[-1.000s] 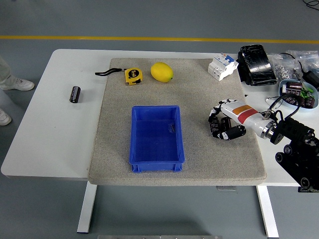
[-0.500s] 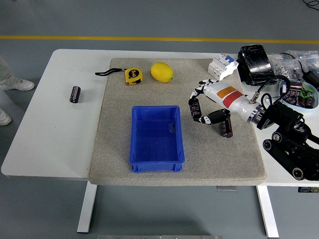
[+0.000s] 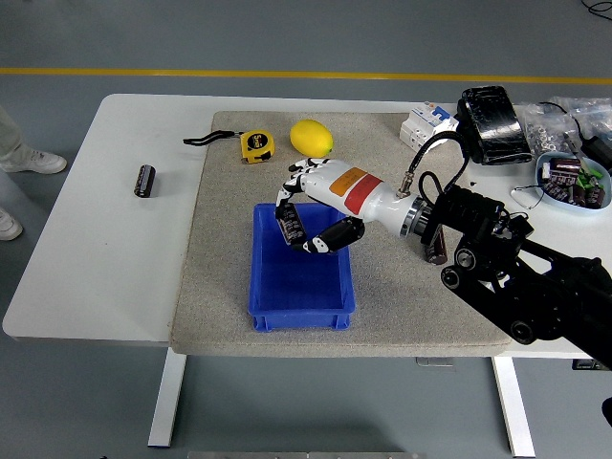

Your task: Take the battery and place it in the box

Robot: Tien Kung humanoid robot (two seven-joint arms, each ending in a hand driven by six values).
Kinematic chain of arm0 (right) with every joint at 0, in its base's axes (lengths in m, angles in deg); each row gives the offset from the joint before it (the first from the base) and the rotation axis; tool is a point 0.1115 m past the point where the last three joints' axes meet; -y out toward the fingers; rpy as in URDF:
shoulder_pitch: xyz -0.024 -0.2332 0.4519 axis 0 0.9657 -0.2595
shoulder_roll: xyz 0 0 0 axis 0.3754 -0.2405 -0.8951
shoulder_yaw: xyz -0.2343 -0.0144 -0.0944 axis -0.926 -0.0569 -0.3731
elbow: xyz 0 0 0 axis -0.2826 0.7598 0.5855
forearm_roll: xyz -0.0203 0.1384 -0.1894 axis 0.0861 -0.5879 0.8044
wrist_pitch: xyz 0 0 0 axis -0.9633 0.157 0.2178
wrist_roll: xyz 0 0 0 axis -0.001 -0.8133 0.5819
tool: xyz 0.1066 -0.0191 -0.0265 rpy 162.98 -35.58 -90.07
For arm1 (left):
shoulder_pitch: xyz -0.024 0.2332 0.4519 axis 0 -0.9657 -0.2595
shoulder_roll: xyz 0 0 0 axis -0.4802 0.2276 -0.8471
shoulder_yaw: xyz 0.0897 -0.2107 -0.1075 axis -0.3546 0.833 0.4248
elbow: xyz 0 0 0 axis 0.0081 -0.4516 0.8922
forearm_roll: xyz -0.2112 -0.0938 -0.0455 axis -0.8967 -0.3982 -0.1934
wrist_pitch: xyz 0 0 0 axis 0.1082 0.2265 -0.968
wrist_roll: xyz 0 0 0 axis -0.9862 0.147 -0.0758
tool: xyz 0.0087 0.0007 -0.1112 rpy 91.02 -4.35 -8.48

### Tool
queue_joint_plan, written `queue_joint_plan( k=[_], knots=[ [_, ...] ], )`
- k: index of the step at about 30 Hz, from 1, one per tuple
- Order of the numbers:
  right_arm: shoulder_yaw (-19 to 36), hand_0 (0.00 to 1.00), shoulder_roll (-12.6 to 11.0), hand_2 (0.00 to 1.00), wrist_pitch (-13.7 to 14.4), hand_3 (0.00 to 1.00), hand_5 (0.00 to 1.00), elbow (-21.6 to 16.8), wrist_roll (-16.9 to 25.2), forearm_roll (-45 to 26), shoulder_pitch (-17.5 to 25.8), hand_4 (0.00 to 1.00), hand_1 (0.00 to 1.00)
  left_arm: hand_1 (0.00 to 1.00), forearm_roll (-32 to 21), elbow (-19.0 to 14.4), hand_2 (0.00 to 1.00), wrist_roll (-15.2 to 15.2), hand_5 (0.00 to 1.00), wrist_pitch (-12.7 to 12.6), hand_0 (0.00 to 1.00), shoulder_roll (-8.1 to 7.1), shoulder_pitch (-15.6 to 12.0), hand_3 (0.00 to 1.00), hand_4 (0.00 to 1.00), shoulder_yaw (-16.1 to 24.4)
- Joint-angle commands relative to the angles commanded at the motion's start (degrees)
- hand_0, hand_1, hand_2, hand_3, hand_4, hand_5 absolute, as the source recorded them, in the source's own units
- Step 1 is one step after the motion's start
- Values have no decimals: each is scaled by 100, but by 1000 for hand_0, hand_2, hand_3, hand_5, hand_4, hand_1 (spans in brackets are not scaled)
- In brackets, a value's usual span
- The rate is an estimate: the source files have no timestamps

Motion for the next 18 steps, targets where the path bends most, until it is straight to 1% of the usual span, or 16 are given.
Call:
queue_joint_plan(
  k=[5, 6, 8, 14, 17, 18],
  knots=[
    [-55, 912, 13, 756, -168, 818, 131, -7, -30, 103, -18, 977, 719, 503, 47, -2, 574, -9, 809, -5, 490, -6, 8, 698, 665, 50],
    [-51, 959, 7, 866, -186, 938, 152, -3, -34, 111, -13, 998, 805, 503, 48, -2, 573, -9, 808, -5, 490, -7, 8, 698, 665, 52],
    [-5, 959, -14, 866, -294, 938, 152, 48, -17, 140, 11, 998, 805, 503, 67, -3, 573, -16, 808, -8, 490, -9, 7, 698, 665, 81],
    [226, 972, -95, 883, -438, 952, 134, 156, 101, 178, 131, 998, 820, 502, 83, -10, 571, -40, 807, 4, 490, -9, 1, 697, 666, 81],
    [489, 972, -216, 883, -523, 952, 134, 128, 103, 268, 232, 998, 820, 502, 49, -10, 571, -40, 807, -4, 490, -3, -16, 697, 666, 63],
    [603, 978, -302, 868, -562, 937, 142, 112, 108, 296, 279, 998, 817, 504, 45, -8, 571, -37, 808, -5, 489, -3, -25, 697, 667, 66]
  ],
)
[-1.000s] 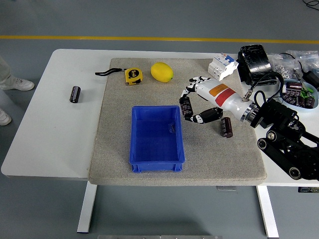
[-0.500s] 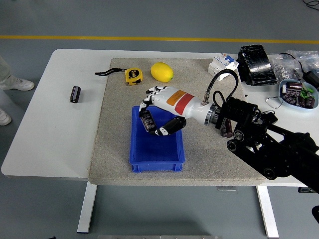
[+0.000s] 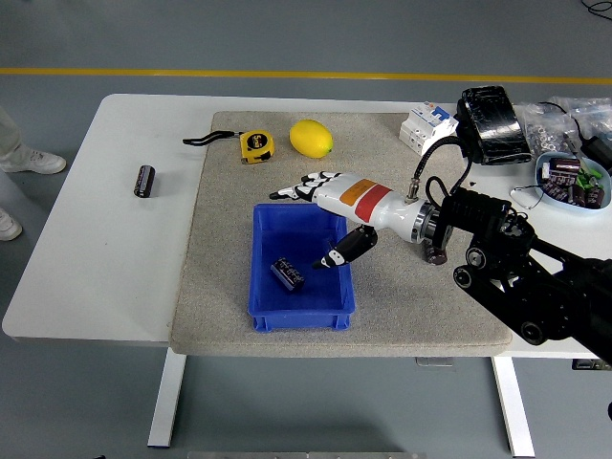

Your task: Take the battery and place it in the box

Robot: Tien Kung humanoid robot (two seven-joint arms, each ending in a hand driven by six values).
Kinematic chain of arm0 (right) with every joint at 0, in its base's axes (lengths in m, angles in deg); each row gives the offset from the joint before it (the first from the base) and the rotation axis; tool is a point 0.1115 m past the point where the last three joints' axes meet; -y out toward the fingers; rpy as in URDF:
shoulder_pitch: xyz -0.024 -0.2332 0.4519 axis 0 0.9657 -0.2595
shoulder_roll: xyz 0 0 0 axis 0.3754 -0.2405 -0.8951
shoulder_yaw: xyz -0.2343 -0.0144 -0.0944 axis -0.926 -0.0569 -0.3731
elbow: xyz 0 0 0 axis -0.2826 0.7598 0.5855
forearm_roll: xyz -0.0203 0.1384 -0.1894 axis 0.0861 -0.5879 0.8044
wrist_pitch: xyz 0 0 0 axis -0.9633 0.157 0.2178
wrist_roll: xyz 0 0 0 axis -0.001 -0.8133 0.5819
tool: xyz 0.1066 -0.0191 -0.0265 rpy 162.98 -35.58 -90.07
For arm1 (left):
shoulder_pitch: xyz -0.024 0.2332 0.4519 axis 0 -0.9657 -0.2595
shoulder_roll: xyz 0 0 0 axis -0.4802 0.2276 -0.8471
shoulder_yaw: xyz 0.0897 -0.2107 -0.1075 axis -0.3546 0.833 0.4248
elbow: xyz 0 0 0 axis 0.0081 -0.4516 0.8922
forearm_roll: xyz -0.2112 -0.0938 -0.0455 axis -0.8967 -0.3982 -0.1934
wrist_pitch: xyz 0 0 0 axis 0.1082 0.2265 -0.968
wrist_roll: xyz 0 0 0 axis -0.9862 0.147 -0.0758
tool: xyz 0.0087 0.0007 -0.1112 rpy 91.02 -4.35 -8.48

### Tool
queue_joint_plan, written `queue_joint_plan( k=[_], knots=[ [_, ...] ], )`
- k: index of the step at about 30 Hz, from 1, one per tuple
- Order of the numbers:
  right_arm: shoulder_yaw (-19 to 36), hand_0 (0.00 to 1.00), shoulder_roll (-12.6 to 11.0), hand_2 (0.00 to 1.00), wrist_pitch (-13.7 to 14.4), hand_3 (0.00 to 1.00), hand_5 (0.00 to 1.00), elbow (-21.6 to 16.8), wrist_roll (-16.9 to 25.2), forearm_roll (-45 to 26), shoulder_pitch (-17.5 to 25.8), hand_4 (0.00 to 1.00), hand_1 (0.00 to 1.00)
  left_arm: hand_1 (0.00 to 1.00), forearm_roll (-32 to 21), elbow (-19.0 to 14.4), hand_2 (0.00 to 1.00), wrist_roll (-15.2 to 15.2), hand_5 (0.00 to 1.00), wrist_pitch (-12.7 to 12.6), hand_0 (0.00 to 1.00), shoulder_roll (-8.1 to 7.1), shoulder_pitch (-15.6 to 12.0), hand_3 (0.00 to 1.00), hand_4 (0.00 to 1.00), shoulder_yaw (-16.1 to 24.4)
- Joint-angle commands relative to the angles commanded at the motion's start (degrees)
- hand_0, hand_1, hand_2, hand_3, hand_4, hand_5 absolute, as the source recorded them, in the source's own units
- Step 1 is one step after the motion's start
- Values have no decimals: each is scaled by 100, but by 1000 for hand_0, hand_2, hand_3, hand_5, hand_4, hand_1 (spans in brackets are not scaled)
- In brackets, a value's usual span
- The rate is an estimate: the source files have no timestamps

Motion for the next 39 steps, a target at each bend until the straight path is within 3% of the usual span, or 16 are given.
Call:
queue_joint_plan(
  k=[5, 6, 11, 18, 23, 33, 39],
  knots=[
    [500, 978, -445, 868, 84, 937, 142, -46, 132, -107, 264, 998, 817, 504, -43, 7, 571, 14, 808, 6, 489, 0, -17, 697, 667, -33],
    [581, 919, -522, 782, 96, 819, 152, -42, 143, -147, 310, 998, 741, 503, -63, 9, 571, 20, 808, 4, 489, 0, -19, 697, 667, -42],
    [965, 919, -897, 782, 77, 819, 152, -32, 172, -257, 580, 998, 741, 503, -62, 20, 571, 36, 808, -1, 489, 8, -23, 697, 667, -19],
    [1082, 915, -1202, 766, 81, 782, 145, 170, 74, -452, 934, 998, 731, 502, -33, 24, 573, 34, 808, -2, 488, 23, -21, 698, 665, -8],
    [1022, 915, -1225, 766, 118, 782, 145, 414, 30, -426, 1005, 998, 731, 502, -22, 29, 573, 34, 808, -20, 488, 41, -29, 698, 665, 9],
    [1019, 907, -997, 774, 201, 843, 147, 1016, -42, -414, 968, 998, 743, 504, -64, 22, 577, 27, 811, -19, 488, 55, -32, 698, 664, -52],
    [1018, 910, -951, 776, 151, 830, 146, 1027, -53, -372, 998, 998, 744, 503, -94, 20, 577, 28, 812, -16, 488, 55, -25, 699, 664, -85]
  ],
)
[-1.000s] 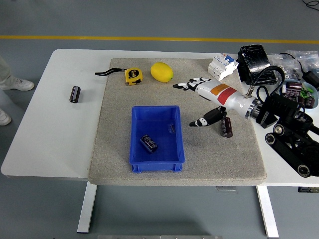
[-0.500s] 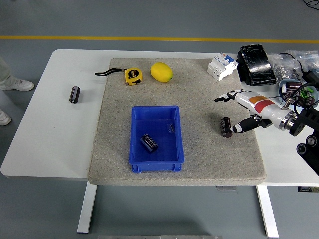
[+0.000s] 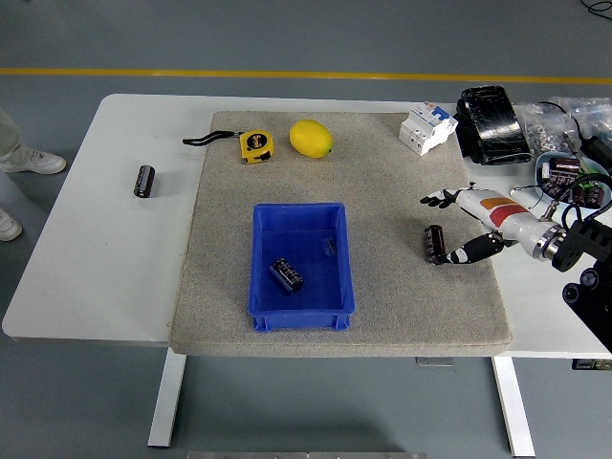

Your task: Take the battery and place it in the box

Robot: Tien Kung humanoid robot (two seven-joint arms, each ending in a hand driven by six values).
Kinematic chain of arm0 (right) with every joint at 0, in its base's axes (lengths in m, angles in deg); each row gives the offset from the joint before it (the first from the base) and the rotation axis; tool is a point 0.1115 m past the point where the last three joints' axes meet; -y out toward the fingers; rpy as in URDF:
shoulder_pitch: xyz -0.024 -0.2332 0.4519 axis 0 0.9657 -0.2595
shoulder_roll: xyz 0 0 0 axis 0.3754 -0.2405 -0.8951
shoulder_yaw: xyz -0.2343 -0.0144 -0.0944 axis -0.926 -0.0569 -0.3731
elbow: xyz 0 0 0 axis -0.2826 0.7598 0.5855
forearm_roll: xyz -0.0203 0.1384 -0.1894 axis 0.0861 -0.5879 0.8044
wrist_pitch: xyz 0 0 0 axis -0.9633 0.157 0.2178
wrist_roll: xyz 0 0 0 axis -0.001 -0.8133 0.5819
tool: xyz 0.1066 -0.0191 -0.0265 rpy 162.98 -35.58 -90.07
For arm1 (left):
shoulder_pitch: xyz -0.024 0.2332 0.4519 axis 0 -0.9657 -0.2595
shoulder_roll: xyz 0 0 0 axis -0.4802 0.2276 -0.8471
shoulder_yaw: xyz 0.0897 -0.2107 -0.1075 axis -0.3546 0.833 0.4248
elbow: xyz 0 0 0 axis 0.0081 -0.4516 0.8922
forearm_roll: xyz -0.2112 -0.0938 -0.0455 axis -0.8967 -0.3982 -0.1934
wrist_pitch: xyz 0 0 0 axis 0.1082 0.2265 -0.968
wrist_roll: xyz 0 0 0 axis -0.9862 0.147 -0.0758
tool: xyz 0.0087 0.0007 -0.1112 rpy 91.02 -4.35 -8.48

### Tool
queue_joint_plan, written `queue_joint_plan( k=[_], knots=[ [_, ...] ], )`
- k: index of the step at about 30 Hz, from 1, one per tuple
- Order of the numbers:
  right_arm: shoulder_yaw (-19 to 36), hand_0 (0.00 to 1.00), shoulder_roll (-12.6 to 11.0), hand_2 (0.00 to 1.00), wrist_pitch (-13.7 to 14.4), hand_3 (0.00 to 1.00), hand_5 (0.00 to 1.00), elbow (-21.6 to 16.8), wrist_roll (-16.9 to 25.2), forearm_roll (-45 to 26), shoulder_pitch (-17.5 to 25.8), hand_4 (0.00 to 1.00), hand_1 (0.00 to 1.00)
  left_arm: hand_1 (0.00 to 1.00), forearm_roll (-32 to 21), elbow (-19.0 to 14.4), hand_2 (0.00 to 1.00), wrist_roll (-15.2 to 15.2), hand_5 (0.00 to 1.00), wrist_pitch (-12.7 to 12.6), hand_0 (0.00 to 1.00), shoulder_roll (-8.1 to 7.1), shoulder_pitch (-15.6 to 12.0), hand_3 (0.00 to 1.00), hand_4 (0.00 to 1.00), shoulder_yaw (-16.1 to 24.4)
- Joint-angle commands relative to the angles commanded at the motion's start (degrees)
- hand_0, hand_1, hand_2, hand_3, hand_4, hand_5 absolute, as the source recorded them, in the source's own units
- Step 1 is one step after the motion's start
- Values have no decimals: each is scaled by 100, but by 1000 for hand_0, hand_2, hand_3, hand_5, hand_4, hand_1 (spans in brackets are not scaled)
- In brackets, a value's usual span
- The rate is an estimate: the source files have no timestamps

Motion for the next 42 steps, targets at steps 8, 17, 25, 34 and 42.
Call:
queue_joint_plan(
  k=[8, 17, 25, 34, 42],
  knots=[
    [-108, 912, 41, 775, -17, 829, 144, 3, -11, -36, -10, 998, 745, 506, 38, 0, 578, -6, 814, 8, 488, 4, 1, 698, 662, 16],
    [-235, 900, 130, 751, 90, 794, 142, 279, -2, -112, -67, 998, 720, 503, 17, -5, 580, -12, 815, 14, 489, 7, 2, 698, 661, -17],
    [-322, 874, 208, 718, 137, 756, 146, 573, 18, -237, -113, 998, 689, 507, 27, -10, 580, -22, 817, 22, 489, 11, 8, 698, 660, -24],
    [-375, 793, 226, 561, 272, 539, 109, 609, 59, -390, -129, 803, 559, 503, 67, -14, 580, -25, 818, 39, 489, 6, 28, 697, 659, -15],
    [-393, 777, 248, 531, 248, 502, 101, 650, 27, -455, -138, 744, 516, 503, 77, -16, 580, -25, 819, 45, 489, 6, 31, 698, 658, -29]
  ],
)
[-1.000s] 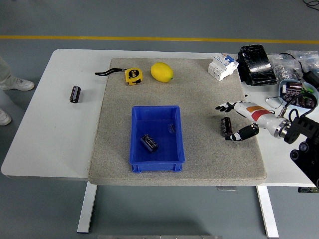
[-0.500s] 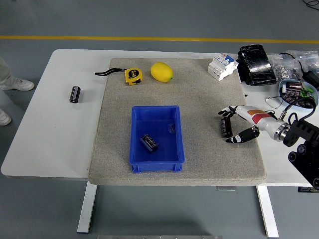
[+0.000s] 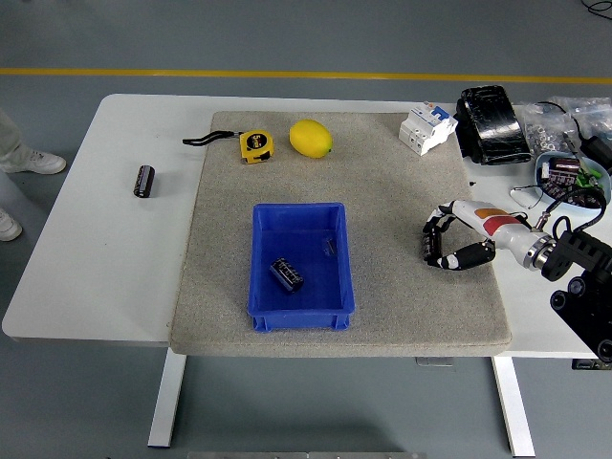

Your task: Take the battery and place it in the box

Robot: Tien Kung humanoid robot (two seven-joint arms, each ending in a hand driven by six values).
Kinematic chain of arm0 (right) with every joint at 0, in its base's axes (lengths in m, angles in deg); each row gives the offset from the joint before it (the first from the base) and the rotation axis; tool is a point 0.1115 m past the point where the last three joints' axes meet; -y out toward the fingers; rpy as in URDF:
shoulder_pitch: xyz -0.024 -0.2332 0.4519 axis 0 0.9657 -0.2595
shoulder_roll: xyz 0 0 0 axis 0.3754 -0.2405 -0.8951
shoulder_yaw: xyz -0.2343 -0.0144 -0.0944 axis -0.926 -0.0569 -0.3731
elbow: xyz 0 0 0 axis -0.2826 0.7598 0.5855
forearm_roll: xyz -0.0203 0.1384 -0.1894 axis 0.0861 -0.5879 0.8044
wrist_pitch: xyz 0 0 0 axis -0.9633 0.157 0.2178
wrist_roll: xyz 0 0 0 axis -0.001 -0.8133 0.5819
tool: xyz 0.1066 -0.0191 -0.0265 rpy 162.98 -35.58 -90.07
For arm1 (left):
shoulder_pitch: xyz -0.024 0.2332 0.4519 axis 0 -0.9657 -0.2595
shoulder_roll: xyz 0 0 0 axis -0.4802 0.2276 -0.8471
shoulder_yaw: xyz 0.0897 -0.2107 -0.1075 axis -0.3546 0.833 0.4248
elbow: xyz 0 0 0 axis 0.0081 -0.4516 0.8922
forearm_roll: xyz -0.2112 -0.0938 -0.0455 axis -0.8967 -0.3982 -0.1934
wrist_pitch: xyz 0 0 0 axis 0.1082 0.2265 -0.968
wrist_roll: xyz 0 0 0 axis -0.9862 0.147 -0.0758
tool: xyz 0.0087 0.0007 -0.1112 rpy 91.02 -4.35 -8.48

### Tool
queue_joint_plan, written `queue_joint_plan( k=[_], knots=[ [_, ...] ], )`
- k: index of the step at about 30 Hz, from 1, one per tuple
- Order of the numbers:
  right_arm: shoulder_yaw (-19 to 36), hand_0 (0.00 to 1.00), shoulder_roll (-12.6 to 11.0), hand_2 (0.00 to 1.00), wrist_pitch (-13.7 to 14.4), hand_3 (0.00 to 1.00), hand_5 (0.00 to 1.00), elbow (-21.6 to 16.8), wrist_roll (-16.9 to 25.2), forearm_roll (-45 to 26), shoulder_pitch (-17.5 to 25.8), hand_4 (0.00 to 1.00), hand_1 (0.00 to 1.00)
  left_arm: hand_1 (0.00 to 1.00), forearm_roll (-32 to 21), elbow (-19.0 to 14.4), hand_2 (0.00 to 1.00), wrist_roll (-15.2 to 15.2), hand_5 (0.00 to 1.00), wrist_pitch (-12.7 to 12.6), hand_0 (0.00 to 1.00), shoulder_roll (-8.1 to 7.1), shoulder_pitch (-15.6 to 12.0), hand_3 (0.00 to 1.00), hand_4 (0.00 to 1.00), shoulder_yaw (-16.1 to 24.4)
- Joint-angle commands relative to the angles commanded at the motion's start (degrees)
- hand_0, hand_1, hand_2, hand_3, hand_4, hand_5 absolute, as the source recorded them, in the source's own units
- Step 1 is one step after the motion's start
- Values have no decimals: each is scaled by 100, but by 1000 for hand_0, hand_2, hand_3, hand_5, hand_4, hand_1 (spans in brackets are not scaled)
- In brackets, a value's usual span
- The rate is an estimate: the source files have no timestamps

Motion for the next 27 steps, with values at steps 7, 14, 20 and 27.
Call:
queue_joint_plan(
  k=[7, 14, 20, 27],
  knots=[
    [76, 769, -19, 526, -10, 501, 90, -68, -2, 21, 18, 740, 504, 504, 39, 0, 580, 1, 821, 6, 489, -1, 6, 698, 659, 21],
    [244, 766, -79, 524, -30, 498, 78, -321, -8, 106, 33, 742, 501, 508, 47, -3, 581, 0, 818, 14, 488, -7, 10, 698, 656, 15],
    [425, 768, -148, 524, -78, 500, 93, -906, -36, 136, 29, 731, 503, 504, 23, -6, 580, 3, 819, 26, 489, -18, 12, 698, 656, -17],
    [139, 766, -113, 525, -136, 501, 108, -1813, -92, -16, -234, 718, 510, 503, 53, -13, 581, -10, 821, 39, 489, -26, 10, 698, 658, -11]
  ],
)
